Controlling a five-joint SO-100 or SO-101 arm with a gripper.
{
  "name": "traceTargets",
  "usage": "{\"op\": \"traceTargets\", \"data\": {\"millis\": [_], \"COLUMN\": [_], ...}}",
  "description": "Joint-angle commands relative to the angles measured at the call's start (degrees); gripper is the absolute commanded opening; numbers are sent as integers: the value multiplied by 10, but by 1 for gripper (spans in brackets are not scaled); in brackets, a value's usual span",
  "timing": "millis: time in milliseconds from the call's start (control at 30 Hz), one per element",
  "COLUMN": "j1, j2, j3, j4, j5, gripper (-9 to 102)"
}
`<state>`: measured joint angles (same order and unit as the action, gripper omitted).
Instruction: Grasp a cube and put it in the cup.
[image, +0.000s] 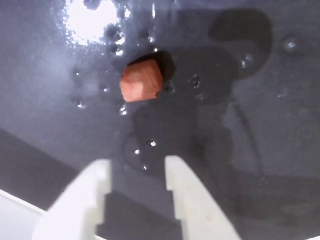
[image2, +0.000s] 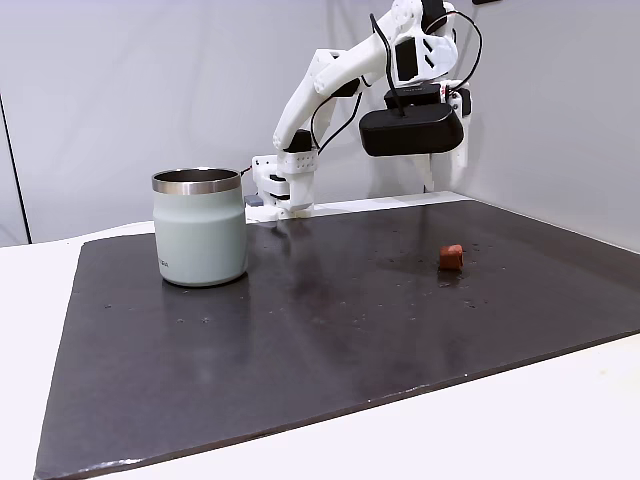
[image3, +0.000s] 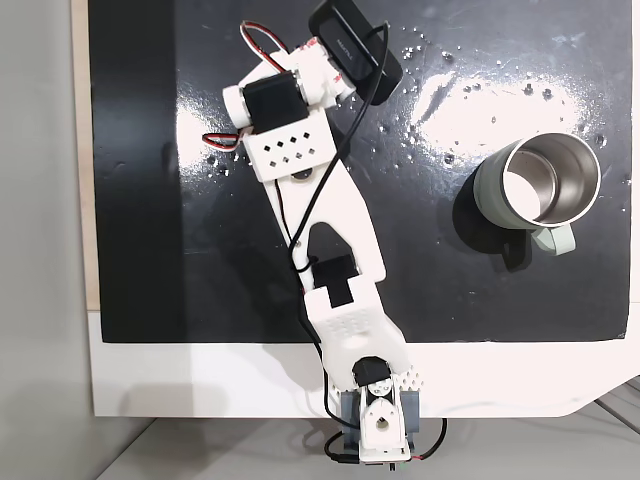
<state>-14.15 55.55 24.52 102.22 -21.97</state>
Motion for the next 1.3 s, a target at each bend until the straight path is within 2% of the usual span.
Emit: {"op": "traceTargets", "data": {"millis": [0, 100, 200, 667, 1267], "j1": [0, 0, 1, 4, 5], "j2": [11, 11, 11, -70, -211], "j3": [-26, -11, -4, -17, -134], "j4": [6, 7, 7, 7, 7], "j5": [-9, -9, -11, -6, -4], "gripper": [21, 26, 27, 28, 28]}}
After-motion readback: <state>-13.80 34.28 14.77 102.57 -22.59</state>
